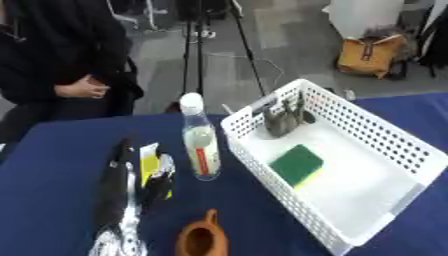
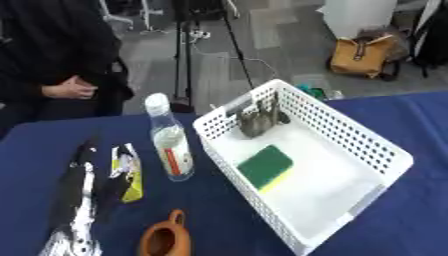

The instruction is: Pick up objects on the table and place them in the box.

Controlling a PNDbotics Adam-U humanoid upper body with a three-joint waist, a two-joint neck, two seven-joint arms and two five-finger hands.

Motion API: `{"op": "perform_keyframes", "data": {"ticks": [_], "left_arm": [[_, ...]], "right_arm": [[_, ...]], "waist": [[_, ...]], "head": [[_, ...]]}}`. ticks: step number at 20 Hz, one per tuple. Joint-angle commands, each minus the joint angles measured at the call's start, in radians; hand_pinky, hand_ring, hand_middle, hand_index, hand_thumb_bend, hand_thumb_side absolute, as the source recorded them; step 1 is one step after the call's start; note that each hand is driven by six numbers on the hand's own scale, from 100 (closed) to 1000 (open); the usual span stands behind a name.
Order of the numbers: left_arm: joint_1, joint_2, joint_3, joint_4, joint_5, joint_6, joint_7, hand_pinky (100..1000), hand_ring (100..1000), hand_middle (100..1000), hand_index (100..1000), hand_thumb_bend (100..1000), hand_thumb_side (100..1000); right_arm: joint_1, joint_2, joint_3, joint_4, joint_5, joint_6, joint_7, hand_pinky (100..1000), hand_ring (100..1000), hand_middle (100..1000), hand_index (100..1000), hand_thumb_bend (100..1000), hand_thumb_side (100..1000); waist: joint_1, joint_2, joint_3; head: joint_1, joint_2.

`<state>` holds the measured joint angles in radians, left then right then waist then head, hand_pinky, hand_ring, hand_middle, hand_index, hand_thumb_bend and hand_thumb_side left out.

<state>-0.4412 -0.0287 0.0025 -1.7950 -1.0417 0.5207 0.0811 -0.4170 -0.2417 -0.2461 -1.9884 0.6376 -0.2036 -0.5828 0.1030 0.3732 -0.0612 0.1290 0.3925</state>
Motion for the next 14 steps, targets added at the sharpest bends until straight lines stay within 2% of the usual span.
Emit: {"op": "perform_keyframes", "data": {"ticks": [1,11,13,14], "left_arm": [[-0.019,0.002,0.016,0.006,-0.029,0.010,-0.017,839,1000,952,1000,209,940],[-0.054,0.004,0.037,0.060,-0.102,0.044,-0.001,848,1000,955,1000,198,904],[-0.059,0.003,0.039,0.070,-0.128,0.055,0.007,764,987,932,1000,215,902],[-0.062,0.003,0.040,0.075,-0.141,0.061,0.008,720,944,923,1000,214,909]], "right_arm": [[-0.011,-0.007,-0.002,-0.012,-0.007,-0.002,0.003,624,526,504,614,100,764],[-0.014,-0.004,-0.002,-0.012,-0.012,-0.004,0.006,622,524,503,612,100,766],[-0.016,-0.004,-0.002,-0.012,-0.013,-0.004,0.007,621,524,503,612,100,765],[-0.016,-0.004,-0.002,-0.012,-0.014,-0.005,0.008,621,524,503,611,100,763]], "waist": [[-0.010,-0.013,-0.001],[-0.015,-0.004,-0.005],[-0.016,-0.002,-0.006],[-0.017,-0.002,-0.006]], "head": [[0.004,-0.017],[0.010,-0.028],[0.011,-0.028],[0.012,-0.028]]}}
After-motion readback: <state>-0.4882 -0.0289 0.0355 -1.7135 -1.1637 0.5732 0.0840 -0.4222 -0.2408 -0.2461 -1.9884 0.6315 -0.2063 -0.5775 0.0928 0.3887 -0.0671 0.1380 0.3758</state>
